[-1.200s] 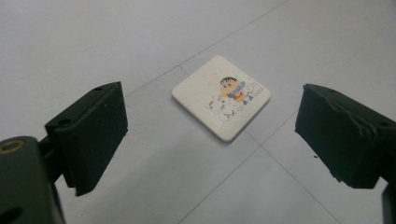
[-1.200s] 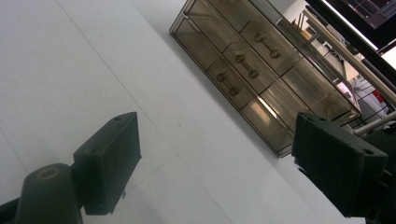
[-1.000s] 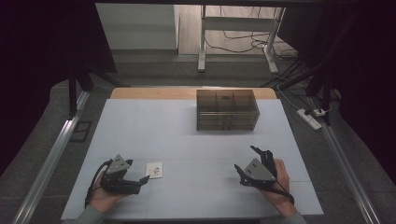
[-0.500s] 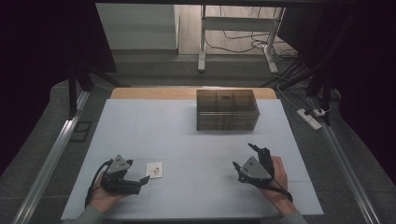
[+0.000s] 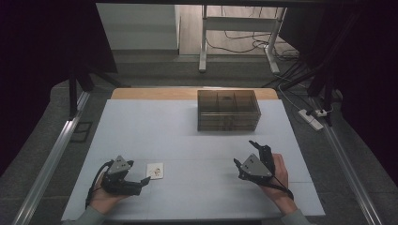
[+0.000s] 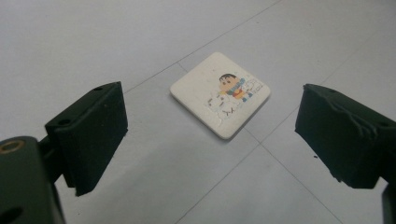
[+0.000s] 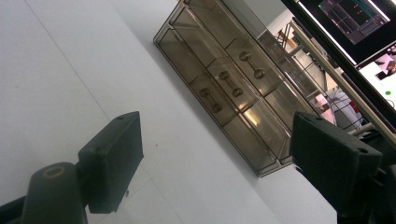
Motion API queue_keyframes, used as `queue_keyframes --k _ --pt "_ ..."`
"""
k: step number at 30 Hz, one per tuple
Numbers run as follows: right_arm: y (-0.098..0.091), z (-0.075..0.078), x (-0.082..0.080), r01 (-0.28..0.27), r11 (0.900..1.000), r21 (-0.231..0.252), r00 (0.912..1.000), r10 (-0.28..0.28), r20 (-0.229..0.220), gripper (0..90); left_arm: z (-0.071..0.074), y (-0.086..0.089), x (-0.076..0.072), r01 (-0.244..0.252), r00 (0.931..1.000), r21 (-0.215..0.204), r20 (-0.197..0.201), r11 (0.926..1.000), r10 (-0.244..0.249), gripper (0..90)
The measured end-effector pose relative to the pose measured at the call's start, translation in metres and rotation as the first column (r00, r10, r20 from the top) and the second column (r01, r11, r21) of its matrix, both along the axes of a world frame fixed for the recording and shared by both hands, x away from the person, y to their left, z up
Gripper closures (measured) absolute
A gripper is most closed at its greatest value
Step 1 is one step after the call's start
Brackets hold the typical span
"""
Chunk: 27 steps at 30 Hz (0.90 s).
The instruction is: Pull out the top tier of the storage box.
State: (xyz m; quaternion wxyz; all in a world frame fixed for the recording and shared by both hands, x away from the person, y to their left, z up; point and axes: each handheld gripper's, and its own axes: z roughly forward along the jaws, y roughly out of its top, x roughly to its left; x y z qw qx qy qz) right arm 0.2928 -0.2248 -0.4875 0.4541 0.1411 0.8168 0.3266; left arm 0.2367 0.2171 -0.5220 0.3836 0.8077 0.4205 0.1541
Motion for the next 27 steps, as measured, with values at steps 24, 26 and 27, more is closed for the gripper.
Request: queue_keyframes --k 24,26,27 --pt "0.006 0.005 0.013 0.006 0.9999 -0.014 1.0 -0.006 0.008 18.4 -0.001 0.0 0.001 -0.005 1.0 0.001 -0.006 1.0 0.005 9.3" --pt "0.006 0.005 0.014 0.008 0.9999 -0.015 1.0 -0.008 0.004 18.5 -0.001 0.0 0.001 -0.004 1.0 0.002 -0.007 1.0 0.004 9.4" --pt "0.006 0.005 0.015 0.007 0.9999 -0.015 0.9999 -0.006 0.01 18.6 -0.001 0.0 0.001 -0.004 1.0 0.003 -0.007 1.0 0.004 9.4"
